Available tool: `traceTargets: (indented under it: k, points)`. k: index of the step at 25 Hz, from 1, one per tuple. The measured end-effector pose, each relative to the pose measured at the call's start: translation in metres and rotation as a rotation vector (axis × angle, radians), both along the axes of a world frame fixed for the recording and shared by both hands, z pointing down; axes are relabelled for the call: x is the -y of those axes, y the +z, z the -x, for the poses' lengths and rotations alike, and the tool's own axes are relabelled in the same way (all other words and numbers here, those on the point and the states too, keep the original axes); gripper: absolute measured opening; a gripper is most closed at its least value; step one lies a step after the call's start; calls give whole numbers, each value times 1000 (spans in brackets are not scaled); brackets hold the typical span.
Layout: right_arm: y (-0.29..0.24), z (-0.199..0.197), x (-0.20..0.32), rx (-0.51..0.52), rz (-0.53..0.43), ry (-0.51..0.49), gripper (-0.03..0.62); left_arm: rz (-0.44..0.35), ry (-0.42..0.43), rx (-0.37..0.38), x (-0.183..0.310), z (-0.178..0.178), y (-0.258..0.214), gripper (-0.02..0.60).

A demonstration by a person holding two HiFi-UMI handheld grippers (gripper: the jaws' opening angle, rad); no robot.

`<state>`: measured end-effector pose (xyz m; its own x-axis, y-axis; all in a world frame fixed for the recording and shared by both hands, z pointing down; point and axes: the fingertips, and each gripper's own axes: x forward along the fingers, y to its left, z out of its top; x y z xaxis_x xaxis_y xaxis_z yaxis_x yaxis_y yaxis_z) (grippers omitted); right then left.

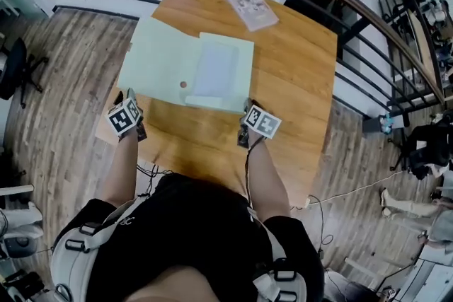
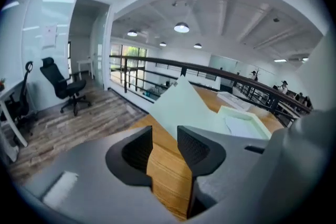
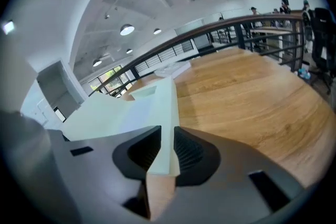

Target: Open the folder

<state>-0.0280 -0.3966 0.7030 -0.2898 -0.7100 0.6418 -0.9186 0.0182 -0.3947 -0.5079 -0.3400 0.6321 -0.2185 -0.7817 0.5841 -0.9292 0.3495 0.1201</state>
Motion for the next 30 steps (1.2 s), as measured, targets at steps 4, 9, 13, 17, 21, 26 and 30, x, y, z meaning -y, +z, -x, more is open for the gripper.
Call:
traceTargets:
  k: [4,9,13,17,21,26,30]
  points:
    - [-74,2,4,-53,-240,-60,80,-177,86,119,-9,-24,-70,135]
    - [-192,7,-10,-93,-582,-133,46,-382,208,250,-17,-85,-160,94]
    - [-275,5,-39,-135,-808,-159,8,-574,306,276,-26,-144,-228,14]
    - [-315,-5,-69,-146,-925,-153,6,-669,449,312,-32,-208,-264,5]
    - [-319,-13,-83,-154,-945,-150,6,-645,540,264,-30,-253,-252,5]
    - [-311,-21,-88,-146,-919,-130,6,-606,587,230,-32,-279,-235,5]
    - [-309,-29,-87,-149,-907,-115,6,-608,597,222,-30,-285,-237,5]
